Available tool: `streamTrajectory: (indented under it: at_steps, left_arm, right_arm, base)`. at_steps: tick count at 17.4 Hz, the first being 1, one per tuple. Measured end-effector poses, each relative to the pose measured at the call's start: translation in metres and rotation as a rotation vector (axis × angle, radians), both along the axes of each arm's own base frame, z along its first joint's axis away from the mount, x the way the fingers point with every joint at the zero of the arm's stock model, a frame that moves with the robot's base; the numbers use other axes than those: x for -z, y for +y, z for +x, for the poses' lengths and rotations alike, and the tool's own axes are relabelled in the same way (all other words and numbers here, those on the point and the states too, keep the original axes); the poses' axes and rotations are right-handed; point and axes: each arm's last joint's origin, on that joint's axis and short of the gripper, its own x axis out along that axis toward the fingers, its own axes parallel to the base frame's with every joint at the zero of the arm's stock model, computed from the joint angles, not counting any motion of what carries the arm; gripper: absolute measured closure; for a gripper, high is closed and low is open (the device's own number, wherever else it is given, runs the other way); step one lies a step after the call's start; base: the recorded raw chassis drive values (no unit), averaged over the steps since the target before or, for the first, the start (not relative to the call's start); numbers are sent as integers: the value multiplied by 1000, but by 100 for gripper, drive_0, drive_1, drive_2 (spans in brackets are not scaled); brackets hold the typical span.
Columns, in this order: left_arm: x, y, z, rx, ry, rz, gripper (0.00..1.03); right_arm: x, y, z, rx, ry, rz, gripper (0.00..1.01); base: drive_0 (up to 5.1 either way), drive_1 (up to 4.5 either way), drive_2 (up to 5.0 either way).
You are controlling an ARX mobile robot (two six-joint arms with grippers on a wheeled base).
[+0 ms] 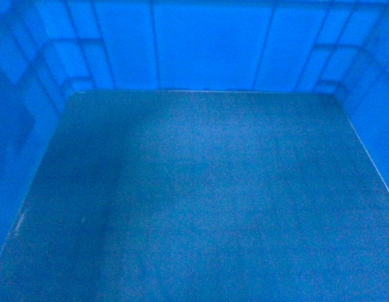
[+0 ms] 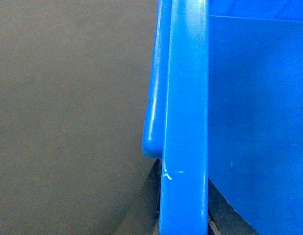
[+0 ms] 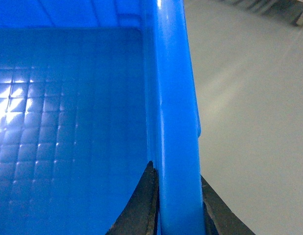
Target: Place box next to blue box on left shelf
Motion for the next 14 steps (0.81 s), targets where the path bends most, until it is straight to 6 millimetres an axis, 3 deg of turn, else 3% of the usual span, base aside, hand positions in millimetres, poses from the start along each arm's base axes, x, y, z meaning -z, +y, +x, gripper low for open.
streamTrajectory:
  at_steps: [14]
  left_arm:
    - [0,0,0,0,0,0,95]
  right_arm:
    - [0,0,0,0,1,0,91]
  base:
    - [-171,-171,-171]
